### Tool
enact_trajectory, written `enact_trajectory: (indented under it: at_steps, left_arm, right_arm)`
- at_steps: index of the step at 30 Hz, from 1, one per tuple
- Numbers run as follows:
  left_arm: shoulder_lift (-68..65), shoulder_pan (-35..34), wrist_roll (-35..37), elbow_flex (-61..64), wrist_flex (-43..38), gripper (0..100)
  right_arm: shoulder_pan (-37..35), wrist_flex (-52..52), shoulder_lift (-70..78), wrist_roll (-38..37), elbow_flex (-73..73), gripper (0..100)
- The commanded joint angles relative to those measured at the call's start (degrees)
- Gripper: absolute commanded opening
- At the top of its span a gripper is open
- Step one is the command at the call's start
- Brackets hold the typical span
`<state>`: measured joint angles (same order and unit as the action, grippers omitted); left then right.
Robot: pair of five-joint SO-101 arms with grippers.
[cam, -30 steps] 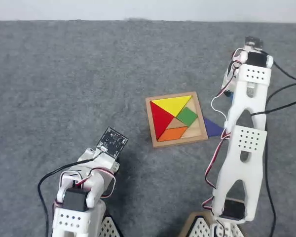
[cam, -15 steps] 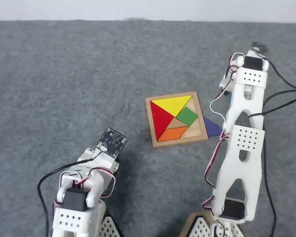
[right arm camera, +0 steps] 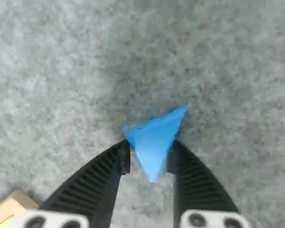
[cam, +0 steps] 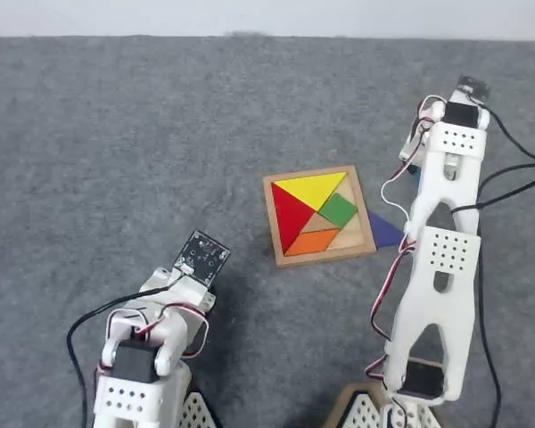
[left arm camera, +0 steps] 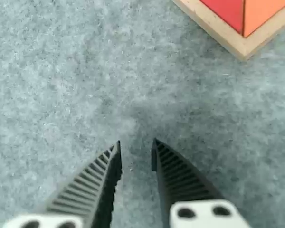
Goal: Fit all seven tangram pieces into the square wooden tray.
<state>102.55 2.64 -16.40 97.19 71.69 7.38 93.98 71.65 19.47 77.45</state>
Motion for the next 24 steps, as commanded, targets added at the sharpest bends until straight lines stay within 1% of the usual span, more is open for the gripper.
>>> enact_trajectory:
  at_steps: [1,6,9,11,13,15,17,19,24]
  left_arm:
    - [0.62,-0.44,-0.62,-0.75,0.26,10]
    - [0.62,-0.44,-0.62,-0.75,0.26,10]
    - [0.62,-0.44,-0.62,-0.75,0.26,10]
    - [0.62,-0.44,-0.62,-0.75,0.26,10]
    - [0.62,-0.44,-0.62,-0.75,0.26,10]
    - [0.62,-0.44,-0.62,-0.75,0.26,10]
    - [0.62,-0.44,-0.62,-0.75,0.26,10]
    - [0.62,-0.44,-0.62,-0.75,0.26,10]
    - [0.62,-0.44,-0.62,-0.75,0.26,10]
  right_arm:
    - [-0.4,-1.01,-0.92,0.79,3.08,9.9]
    - [1.36,-0.04,-1.45,0.88,3.16,9.4]
    - [1.63,4.35,-1.8,1.05,6.15,9.4]
    - [1.63,8.84,-2.15,2.73,9.67,9.4]
    - [2.07,9.27,-2.59,4.22,11.87,9.4]
    - [2.86,9.27,-3.82,4.04,11.87,9.1]
    - [3.12,9.27,-5.93,1.67,9.14,6.5]
    - [3.12,9.27,-9.19,-0.53,3.43,5.6]
    - [3.38,9.01,-24.84,-1.49,-16.09,8.4]
